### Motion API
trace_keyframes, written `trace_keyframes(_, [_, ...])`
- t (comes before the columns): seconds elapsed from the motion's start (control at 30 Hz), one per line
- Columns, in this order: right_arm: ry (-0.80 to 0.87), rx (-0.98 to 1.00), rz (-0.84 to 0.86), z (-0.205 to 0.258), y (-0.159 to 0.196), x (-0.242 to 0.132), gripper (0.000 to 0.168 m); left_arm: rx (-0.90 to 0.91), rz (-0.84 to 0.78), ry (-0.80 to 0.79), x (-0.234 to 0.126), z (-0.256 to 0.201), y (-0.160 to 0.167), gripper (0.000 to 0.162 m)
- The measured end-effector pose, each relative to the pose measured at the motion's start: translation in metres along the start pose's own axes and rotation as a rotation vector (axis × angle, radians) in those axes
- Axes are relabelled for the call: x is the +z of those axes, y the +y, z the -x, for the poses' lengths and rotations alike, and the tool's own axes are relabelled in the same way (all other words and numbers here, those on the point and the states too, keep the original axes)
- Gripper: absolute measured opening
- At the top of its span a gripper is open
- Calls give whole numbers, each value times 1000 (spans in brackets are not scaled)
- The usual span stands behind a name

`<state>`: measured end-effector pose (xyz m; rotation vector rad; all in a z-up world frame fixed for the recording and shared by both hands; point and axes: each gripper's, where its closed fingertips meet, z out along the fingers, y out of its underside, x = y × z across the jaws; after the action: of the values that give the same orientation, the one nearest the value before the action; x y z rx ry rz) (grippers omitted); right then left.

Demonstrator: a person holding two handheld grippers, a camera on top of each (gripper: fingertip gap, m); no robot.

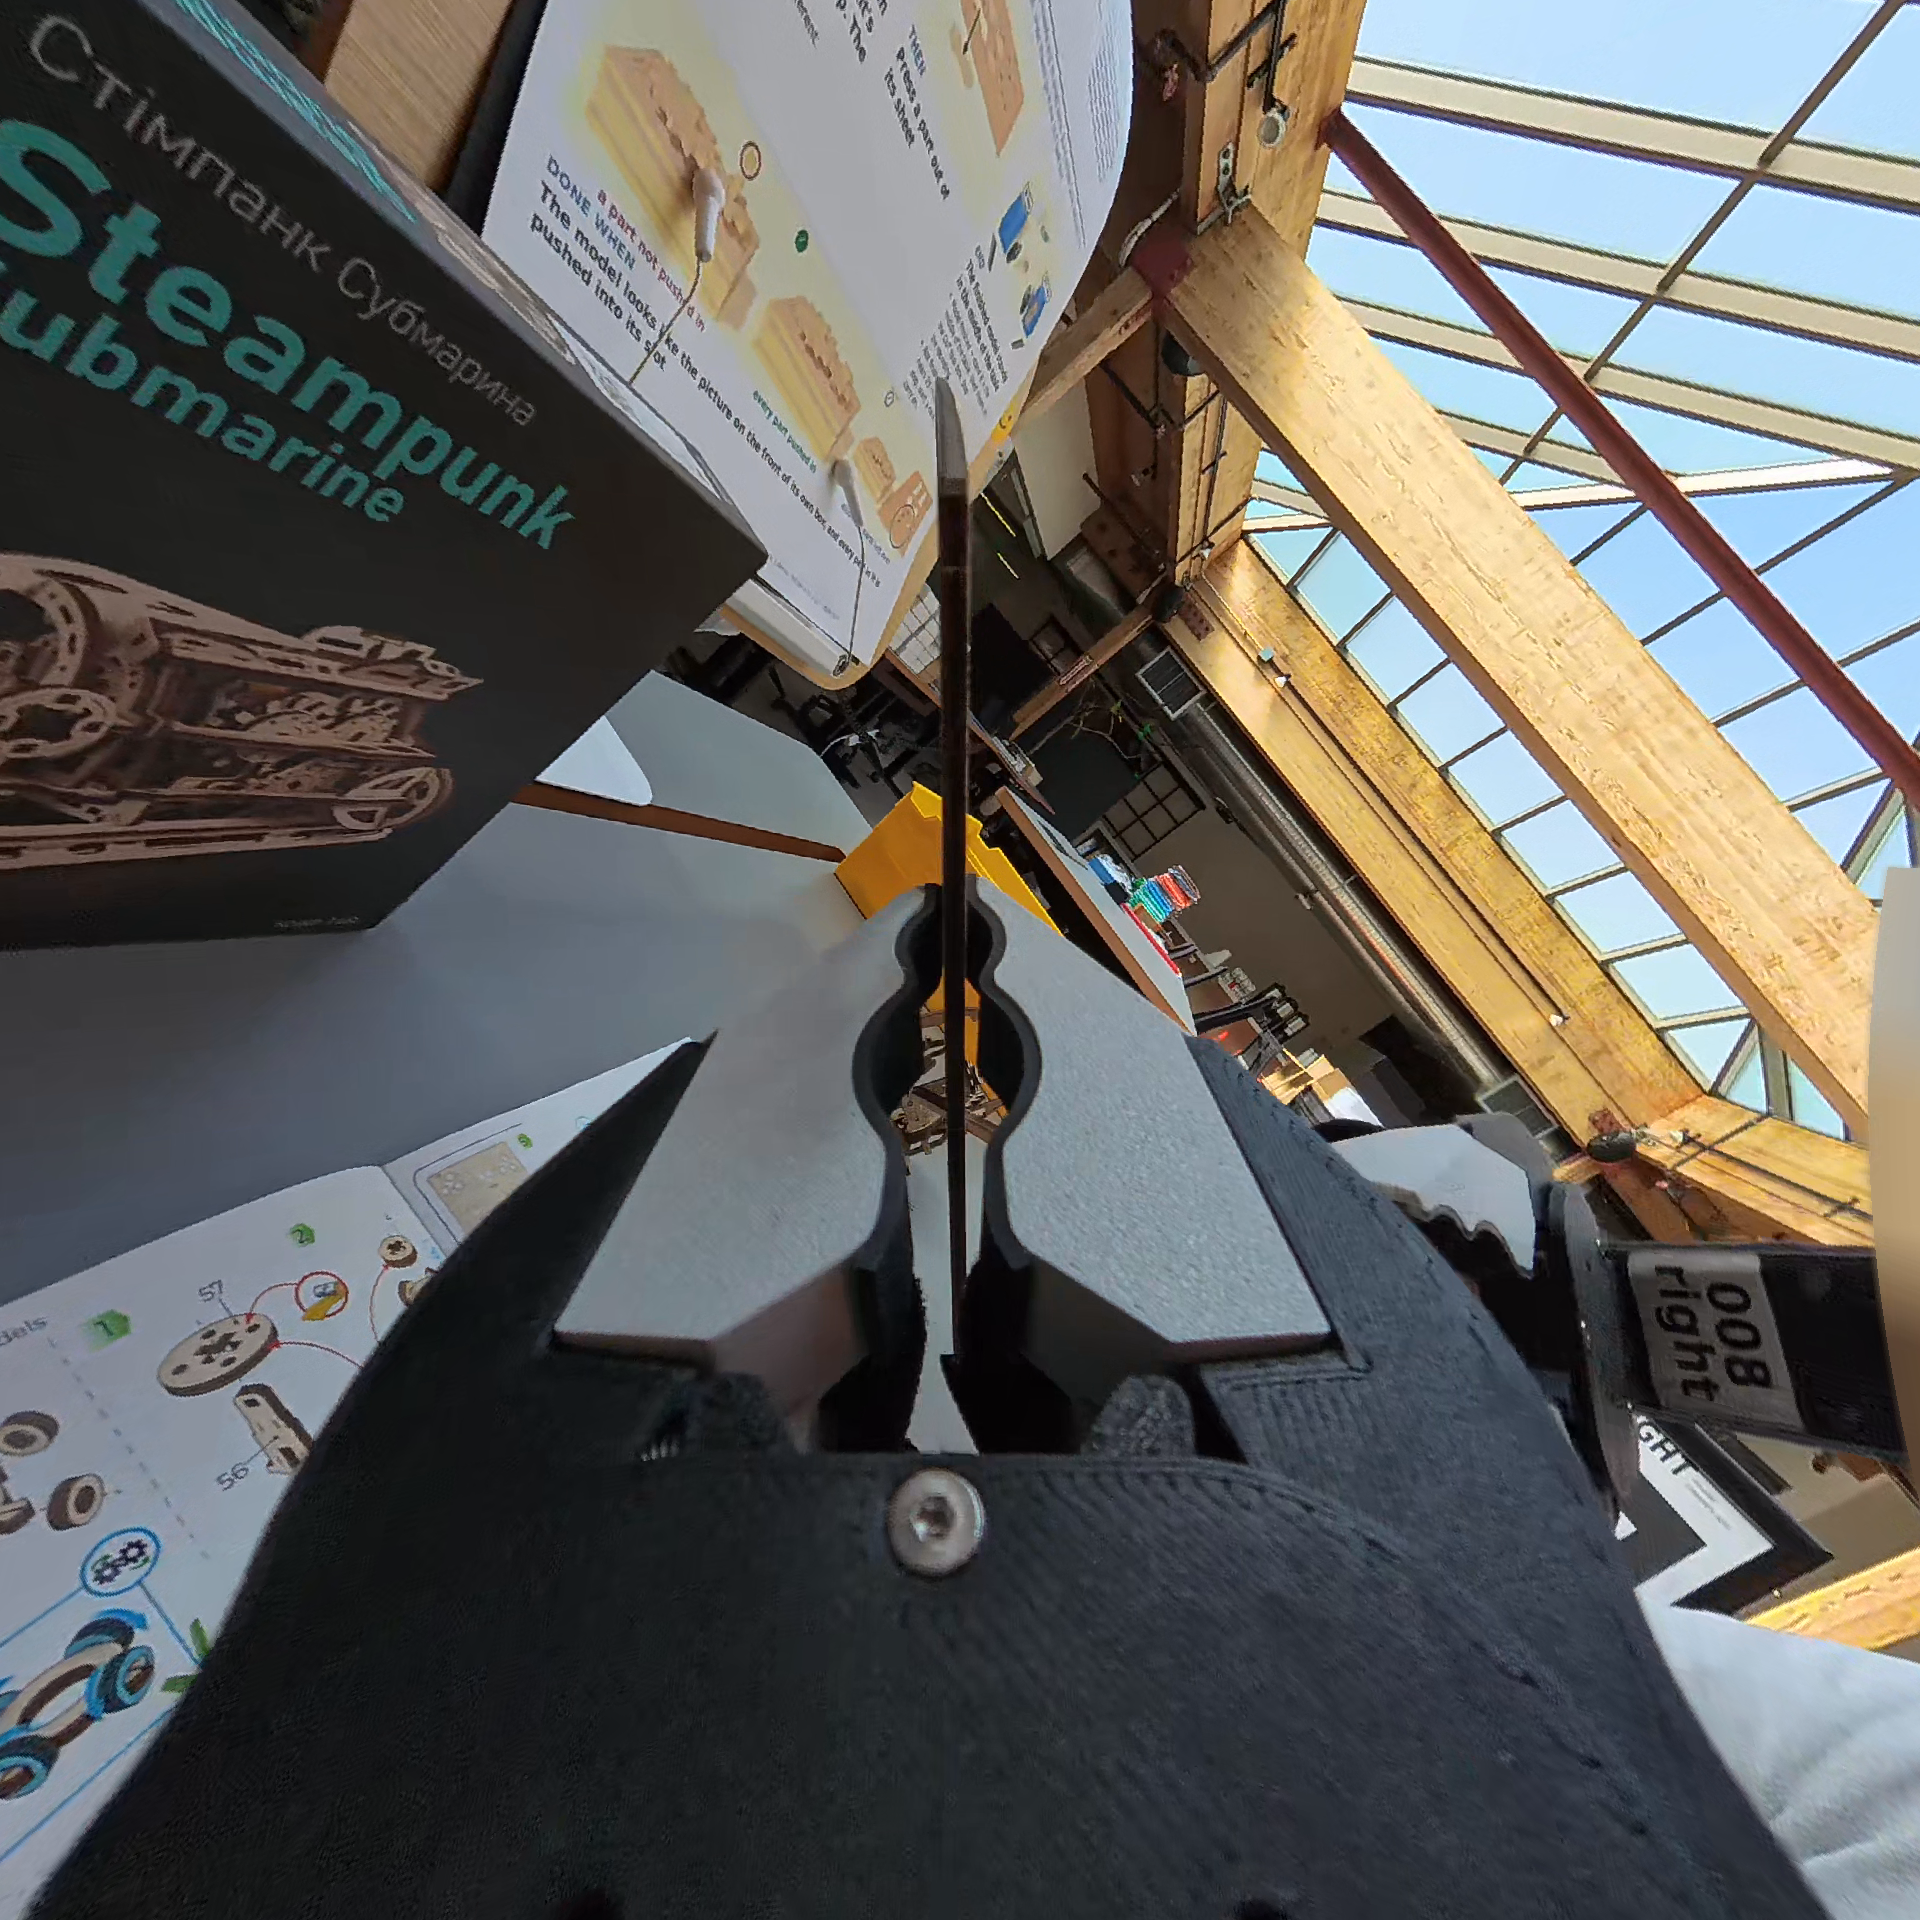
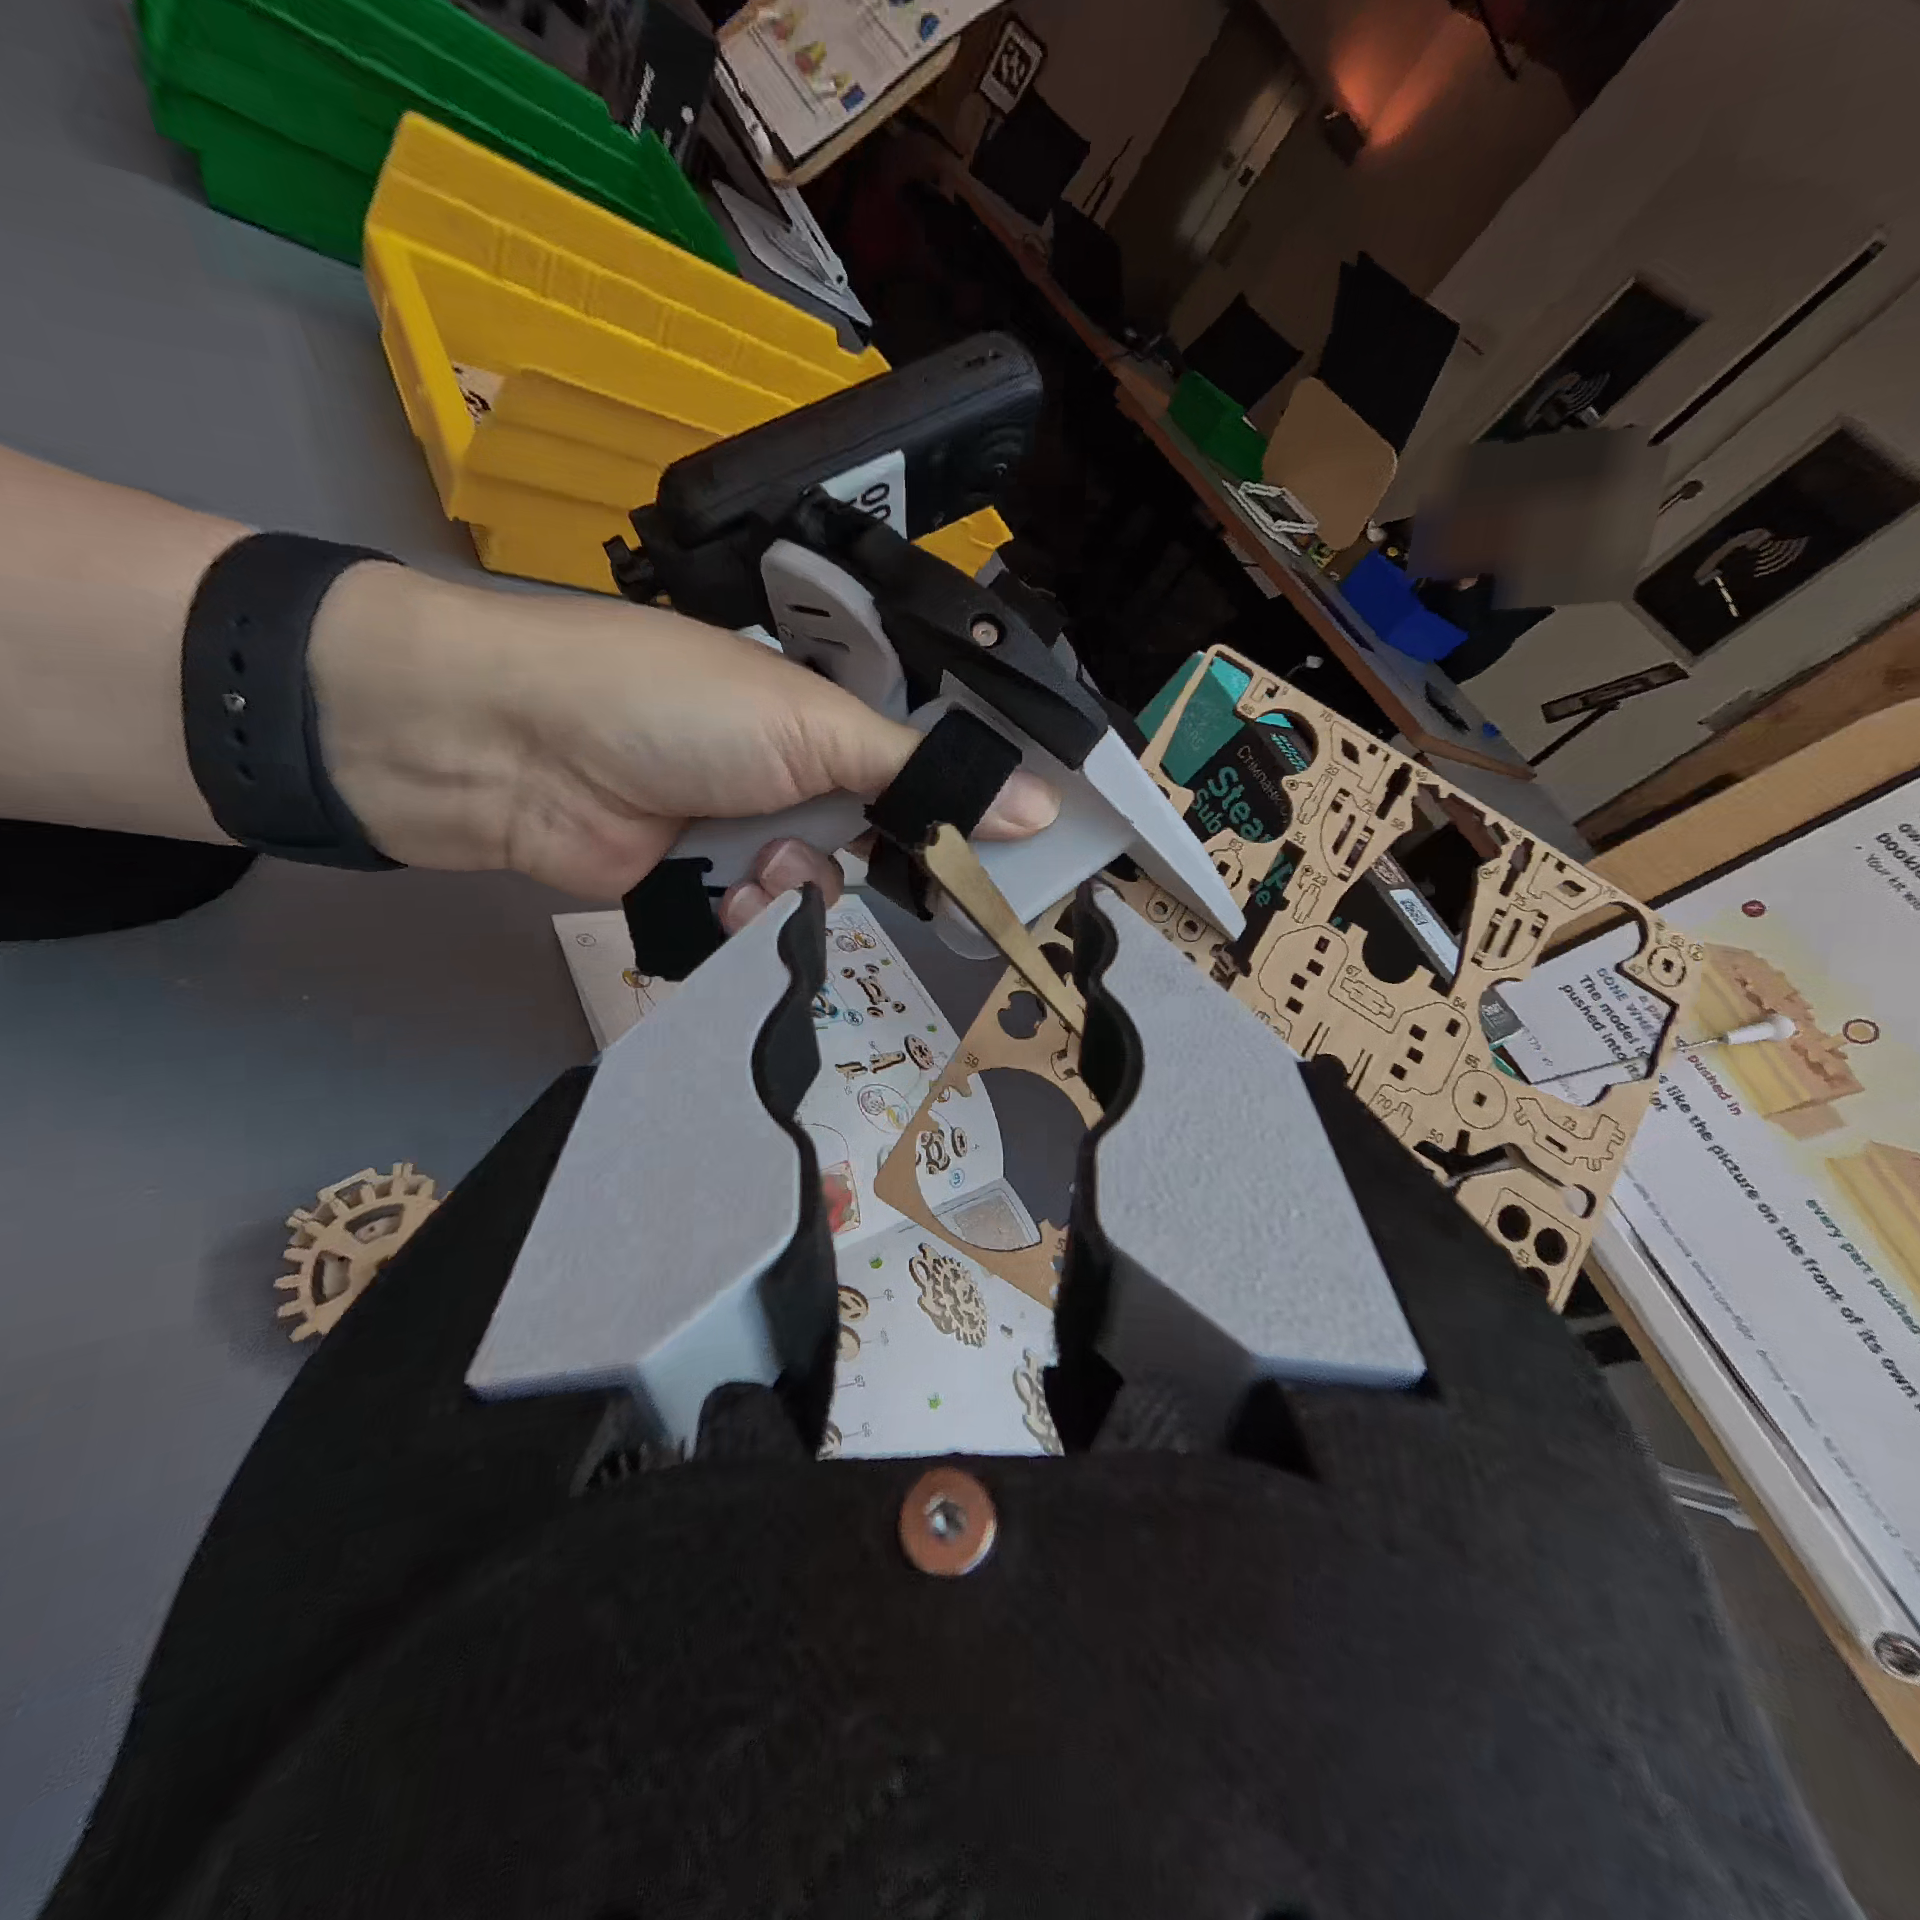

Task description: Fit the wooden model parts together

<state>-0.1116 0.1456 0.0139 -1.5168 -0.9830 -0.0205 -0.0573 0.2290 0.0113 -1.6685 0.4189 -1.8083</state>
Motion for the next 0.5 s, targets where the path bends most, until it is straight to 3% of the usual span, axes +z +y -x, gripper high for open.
trace_keyframes(0.1, [145,-113,14,-2,1,5,36,8,3,-9,2,0,4,0])
trace_keyframes(0.2, [218,-123,-54,-12,-14,-7,4,22,7,-15,3,0,6,0])
trace_keyframes(0.5, [131,120,27,-58,8,-28,4,54,-29,-31,-2,1,-4,0])
